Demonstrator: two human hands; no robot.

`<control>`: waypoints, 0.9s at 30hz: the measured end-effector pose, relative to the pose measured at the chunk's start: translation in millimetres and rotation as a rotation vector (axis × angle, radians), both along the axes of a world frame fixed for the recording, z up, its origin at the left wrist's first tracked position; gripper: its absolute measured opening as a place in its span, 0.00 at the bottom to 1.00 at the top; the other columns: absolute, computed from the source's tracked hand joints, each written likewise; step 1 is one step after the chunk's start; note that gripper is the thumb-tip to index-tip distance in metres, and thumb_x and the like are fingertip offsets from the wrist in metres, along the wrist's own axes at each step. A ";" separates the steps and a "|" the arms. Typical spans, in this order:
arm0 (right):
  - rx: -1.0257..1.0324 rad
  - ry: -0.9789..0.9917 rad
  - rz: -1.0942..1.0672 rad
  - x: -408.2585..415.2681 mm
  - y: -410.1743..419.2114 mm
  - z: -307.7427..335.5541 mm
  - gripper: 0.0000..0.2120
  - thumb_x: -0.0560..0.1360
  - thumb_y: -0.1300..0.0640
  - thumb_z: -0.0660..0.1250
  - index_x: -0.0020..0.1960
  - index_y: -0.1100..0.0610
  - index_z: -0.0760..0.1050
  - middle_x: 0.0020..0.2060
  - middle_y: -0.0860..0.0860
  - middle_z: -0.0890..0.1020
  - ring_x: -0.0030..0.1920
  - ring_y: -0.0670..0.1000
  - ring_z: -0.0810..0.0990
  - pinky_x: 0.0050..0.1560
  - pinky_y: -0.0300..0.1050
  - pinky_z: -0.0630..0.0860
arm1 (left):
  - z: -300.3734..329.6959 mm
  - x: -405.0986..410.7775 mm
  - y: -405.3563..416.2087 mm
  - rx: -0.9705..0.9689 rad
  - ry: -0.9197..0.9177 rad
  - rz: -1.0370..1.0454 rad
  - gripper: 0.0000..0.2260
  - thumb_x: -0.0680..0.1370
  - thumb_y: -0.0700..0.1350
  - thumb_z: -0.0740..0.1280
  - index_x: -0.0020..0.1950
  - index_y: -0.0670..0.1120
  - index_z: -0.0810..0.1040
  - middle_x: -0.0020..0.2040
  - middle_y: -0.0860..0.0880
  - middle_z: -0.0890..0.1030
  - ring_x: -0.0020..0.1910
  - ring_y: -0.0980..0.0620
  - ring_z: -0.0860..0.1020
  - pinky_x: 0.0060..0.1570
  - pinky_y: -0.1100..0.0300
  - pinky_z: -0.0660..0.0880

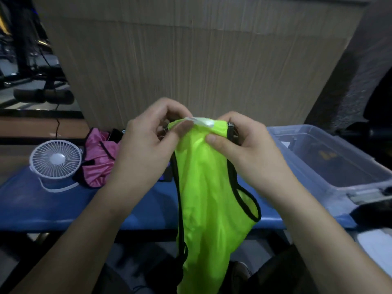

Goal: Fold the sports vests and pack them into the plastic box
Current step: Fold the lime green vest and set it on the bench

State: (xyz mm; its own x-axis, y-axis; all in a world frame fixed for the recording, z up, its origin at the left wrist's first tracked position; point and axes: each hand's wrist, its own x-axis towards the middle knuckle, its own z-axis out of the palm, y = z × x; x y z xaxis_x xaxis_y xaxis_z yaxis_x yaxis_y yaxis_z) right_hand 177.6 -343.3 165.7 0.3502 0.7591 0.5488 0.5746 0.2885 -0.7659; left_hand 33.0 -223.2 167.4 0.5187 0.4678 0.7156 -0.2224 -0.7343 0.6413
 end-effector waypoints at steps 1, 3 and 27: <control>0.007 0.021 0.038 -2.6 -2.5 2.3 0.05 0.75 0.57 0.73 0.46 0.56 0.77 0.36 0.49 0.79 0.39 0.49 0.77 0.44 0.51 0.74 | 0.5 -0.9 0.3 -0.005 -0.015 0.004 0.03 0.80 0.41 0.69 0.49 0.49 0.79 0.45 0.53 0.82 0.46 0.57 0.80 0.43 0.62 0.76; -0.028 0.035 0.082 -4.1 -4.2 1.1 0.08 0.73 0.55 0.74 0.49 0.54 0.77 0.40 0.55 0.81 0.42 0.57 0.79 0.47 0.59 0.78 | 1.4 -2.9 2.5 -0.001 -0.056 0.024 0.04 0.80 0.39 0.68 0.49 0.48 0.79 0.46 0.53 0.82 0.49 0.54 0.80 0.46 0.58 0.77; -0.573 -0.586 0.091 20.8 -1.7 -130.0 0.21 0.73 0.36 0.62 0.52 0.52 0.77 0.54 0.43 0.68 0.49 0.50 0.77 0.50 0.50 0.76 | -3.4 -12.2 41.8 0.019 -0.063 0.120 0.08 0.79 0.35 0.67 0.50 0.48 0.78 0.46 0.57 0.81 0.49 0.62 0.78 0.48 0.70 0.71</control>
State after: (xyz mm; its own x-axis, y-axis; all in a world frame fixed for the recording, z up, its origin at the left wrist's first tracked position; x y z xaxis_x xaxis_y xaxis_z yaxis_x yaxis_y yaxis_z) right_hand 198.5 -345.0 35.7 0.0514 0.9885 0.1421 0.9201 0.0084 -0.3916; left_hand 20.8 -181.5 164.1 0.4134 0.5102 0.7542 -0.1717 -0.7698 0.6148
